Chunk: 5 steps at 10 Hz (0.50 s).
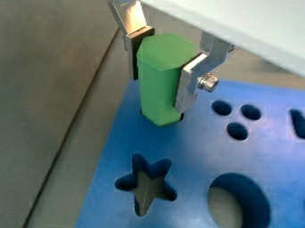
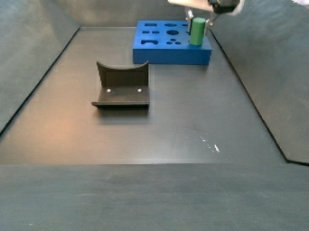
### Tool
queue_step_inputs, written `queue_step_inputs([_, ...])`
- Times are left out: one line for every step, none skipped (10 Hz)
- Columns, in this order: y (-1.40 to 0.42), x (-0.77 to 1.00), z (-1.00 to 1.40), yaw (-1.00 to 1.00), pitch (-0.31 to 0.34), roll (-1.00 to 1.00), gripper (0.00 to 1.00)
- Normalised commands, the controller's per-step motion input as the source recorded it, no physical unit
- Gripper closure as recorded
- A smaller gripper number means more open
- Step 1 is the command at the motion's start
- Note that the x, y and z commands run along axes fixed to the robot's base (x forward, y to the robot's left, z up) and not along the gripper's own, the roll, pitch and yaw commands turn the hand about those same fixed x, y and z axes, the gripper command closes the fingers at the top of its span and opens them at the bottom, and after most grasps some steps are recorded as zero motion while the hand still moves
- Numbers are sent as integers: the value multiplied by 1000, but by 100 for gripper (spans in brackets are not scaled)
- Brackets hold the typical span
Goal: Insert the hexagon object.
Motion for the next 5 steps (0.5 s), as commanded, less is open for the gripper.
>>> queue_step_inputs([0,-149,-403,0,-179,-77,100])
queue_step_inputs([0,-183,-300,0,-180,-51,100])
queue_step_inputs([0,-14,-109,0,-86,-56,100])
queue_step_inputs([0,-20,0,0,-53,-49,100])
queue_step_inputs([0,0,0,0,0,0,100])
